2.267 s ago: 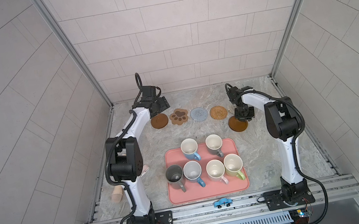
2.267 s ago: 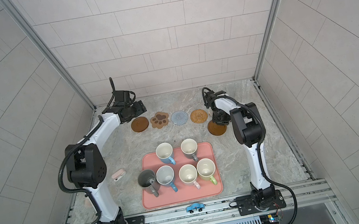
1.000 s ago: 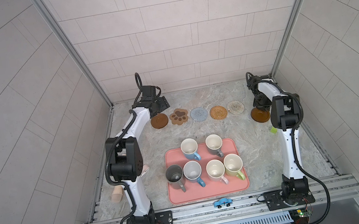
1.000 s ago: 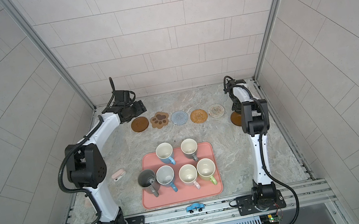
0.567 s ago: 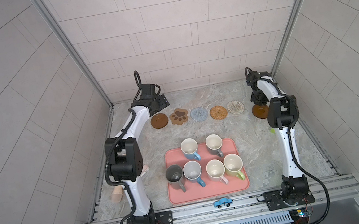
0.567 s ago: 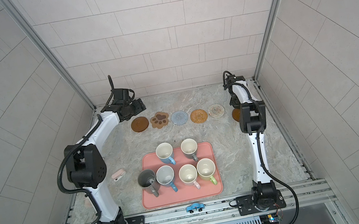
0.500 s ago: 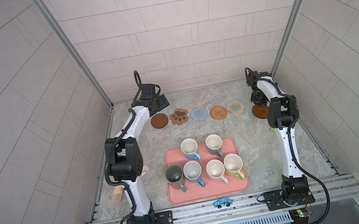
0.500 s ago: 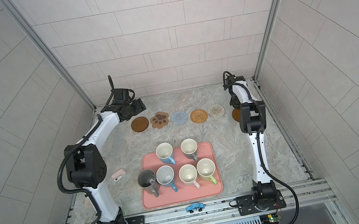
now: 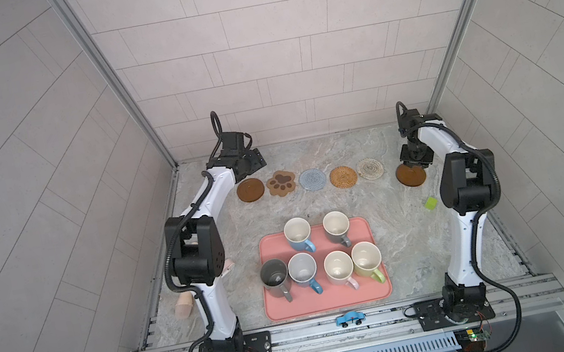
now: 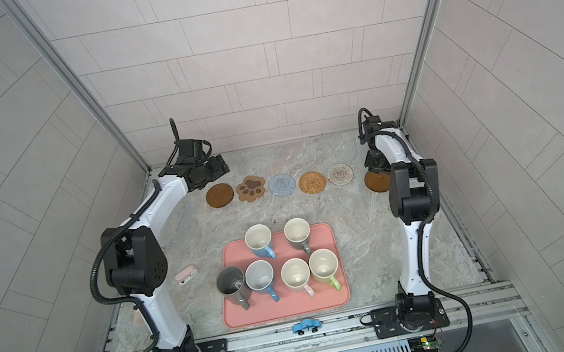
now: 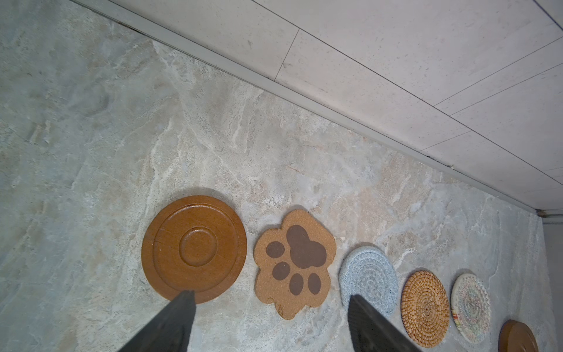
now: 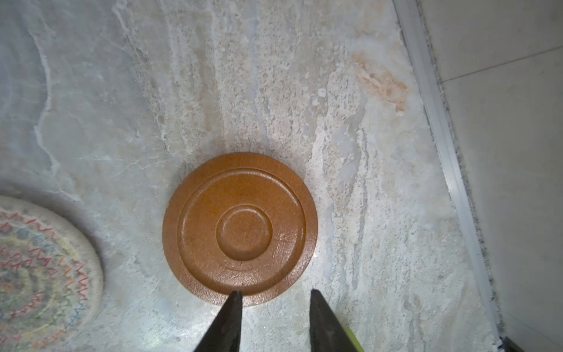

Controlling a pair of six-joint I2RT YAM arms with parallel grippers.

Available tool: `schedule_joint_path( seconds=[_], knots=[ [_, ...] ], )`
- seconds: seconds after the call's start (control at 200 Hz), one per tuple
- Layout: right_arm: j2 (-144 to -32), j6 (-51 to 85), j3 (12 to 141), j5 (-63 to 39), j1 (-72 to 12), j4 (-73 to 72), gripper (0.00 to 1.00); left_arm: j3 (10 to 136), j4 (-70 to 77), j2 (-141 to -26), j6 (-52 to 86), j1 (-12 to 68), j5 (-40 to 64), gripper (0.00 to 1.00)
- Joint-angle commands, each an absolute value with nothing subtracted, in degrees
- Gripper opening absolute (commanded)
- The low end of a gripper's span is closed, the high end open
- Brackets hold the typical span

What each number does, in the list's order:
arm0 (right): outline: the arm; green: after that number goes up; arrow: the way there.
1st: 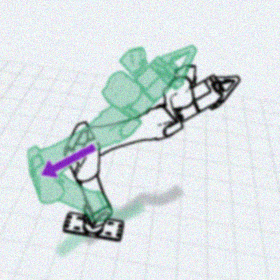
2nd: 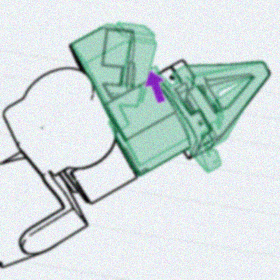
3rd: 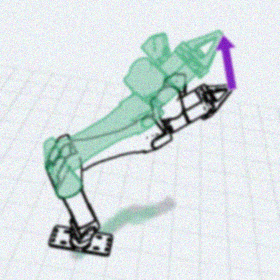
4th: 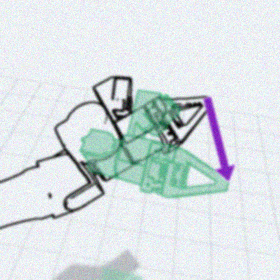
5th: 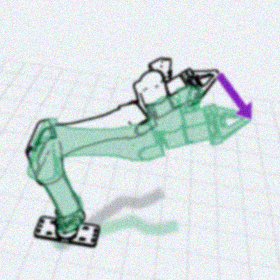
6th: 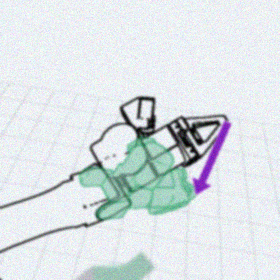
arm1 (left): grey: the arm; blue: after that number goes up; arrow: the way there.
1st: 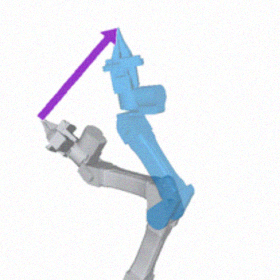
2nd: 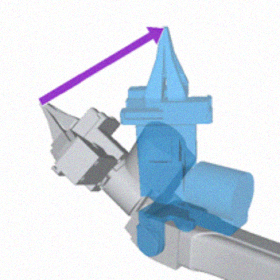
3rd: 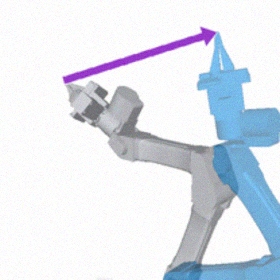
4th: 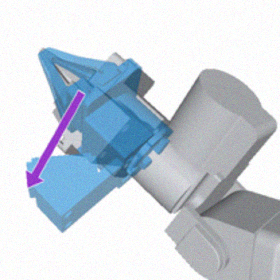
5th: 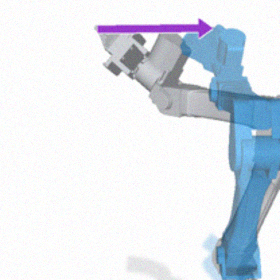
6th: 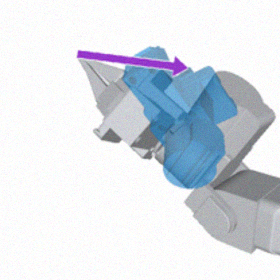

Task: Place cups on coasters
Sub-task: Move the coaster to the top-right of the table.

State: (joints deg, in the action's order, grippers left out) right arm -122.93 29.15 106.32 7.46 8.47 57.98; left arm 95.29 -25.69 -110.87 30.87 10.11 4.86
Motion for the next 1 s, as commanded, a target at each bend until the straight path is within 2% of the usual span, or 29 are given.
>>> schedule_joint_path(
  seconds=[0.0,0.23,0.56,0.996],
  knots=[
    [-121.5,30.6,102.1,4.7,9.4,54.7,0.42,94.3,-24.8,-108.9,31.6,9.8,4.4,0.86],
    [-119.7,32.9,96.2,2.0,11.7,50.6,0.44,94.5,-24.9,-108.8,31.2,9.8,4.6,0.86],
    [-121.1,34.5,94.4,1.3,13.4,48.5,0.45,94.0,-24.9,-108.5,31.2,9.8,4.4,0.86],
    [-123.0,35.2,95.4,1.0,13.7,47.3,0.36,93.5,-24.8,-108.1,31.6,9.8,3.6,0.86]
  ],
)
